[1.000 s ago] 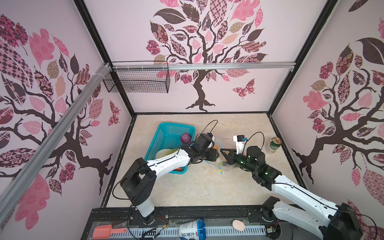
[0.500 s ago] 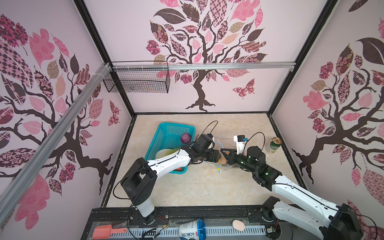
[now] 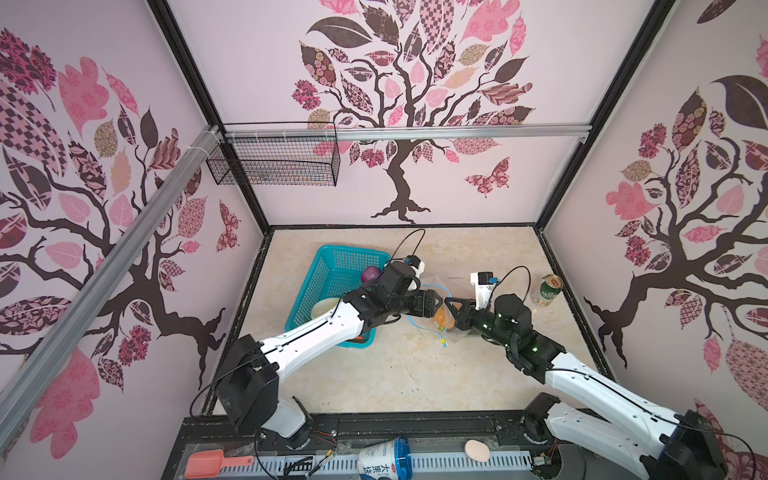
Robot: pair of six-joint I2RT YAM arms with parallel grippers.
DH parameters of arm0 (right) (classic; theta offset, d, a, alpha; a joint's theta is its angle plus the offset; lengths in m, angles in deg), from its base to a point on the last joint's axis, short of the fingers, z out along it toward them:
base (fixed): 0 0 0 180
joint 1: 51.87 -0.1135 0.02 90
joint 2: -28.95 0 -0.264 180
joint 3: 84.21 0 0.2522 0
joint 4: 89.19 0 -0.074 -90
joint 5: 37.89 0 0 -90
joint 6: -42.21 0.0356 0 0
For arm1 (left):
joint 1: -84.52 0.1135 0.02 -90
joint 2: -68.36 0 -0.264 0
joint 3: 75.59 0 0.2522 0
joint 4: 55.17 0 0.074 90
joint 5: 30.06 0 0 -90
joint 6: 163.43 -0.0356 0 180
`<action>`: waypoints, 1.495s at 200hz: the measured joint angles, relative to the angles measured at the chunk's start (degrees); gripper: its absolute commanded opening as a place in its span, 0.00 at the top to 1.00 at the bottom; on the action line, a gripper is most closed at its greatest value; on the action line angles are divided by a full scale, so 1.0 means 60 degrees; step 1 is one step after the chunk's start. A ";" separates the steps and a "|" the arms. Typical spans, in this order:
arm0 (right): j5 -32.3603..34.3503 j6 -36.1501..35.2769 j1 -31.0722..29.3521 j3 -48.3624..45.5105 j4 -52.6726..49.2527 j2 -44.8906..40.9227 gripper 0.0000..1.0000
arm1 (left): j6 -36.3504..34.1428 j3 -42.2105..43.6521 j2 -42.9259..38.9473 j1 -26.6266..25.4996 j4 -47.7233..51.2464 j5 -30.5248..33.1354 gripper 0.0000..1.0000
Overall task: Place the food in the zip-top bag and seal the zipper
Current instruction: 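Lower the brown potato into the bag opening and open the left gripper, then move the left gripper back over the teal basket toward the red onion, then lower the left gripper onto the red onion and close on it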
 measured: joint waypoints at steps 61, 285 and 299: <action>0.0240 -0.0033 0.0000 0.0000 -0.0193 -0.0011 1.00 | -0.0186 0.0801 -0.1603 0.0772 0.0284 0.1300 0.19; 0.0324 -0.0776 0.0000 0.0040 -0.0517 -0.0495 1.00 | -0.2062 -0.2816 0.3865 0.4987 0.1847 0.1268 0.11; 0.0328 -0.0820 0.0000 0.0066 -0.0528 -0.0495 1.00 | -0.2157 -0.3231 0.4288 0.4987 0.2080 0.1202 0.10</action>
